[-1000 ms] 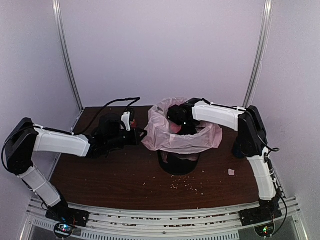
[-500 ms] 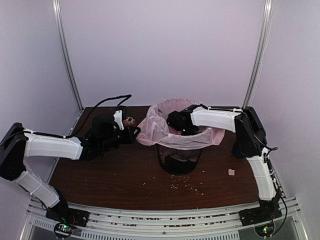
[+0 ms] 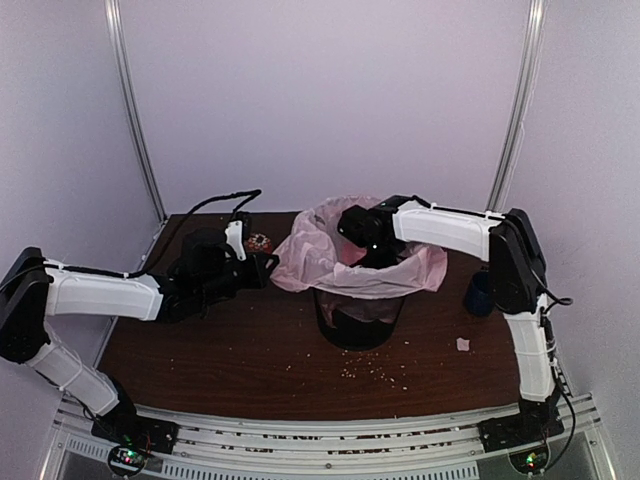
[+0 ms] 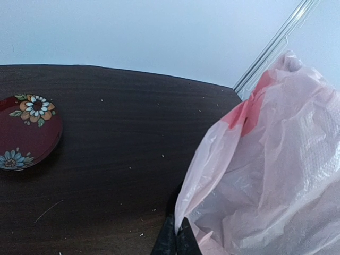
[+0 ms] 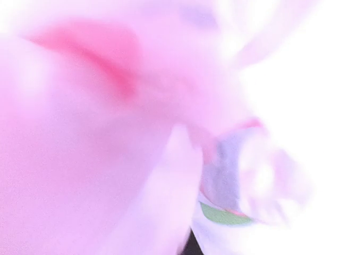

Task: Put the trash bags into the trash bin
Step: Adjust the bag body with the trash bin.

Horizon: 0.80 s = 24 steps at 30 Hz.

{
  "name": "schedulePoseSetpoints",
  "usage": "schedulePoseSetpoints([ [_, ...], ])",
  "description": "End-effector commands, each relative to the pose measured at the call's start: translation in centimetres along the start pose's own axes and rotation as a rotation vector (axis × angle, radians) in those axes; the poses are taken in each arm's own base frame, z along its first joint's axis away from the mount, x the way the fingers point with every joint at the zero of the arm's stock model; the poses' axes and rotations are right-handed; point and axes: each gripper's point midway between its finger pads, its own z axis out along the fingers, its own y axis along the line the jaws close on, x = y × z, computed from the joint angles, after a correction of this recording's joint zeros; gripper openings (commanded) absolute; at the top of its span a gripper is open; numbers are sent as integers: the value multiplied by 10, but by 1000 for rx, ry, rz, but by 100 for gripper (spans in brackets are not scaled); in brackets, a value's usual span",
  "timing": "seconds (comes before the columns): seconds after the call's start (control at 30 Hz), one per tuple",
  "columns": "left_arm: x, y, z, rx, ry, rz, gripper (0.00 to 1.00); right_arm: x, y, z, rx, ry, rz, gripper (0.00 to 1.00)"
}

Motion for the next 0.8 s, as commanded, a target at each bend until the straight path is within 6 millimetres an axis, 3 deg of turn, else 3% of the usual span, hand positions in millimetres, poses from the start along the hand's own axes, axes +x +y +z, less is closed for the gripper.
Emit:
schedulePoseSetpoints([
  [0.0,-14,4,-6,-28,-44,30,0,-19,1,-51,51,-132,-8,4],
  [0.33,-16,5,-5,-39,-42,48,0,-29,-4,-95,96,-237,8,7],
  [0.57,-21,2,-6,-41,-44,68,0,-29,-10,-113,110,-297,30,9],
  [0.77,-21,5,-6,-58,-36,88,0,-46,-14,-187,83,-581,18,13],
])
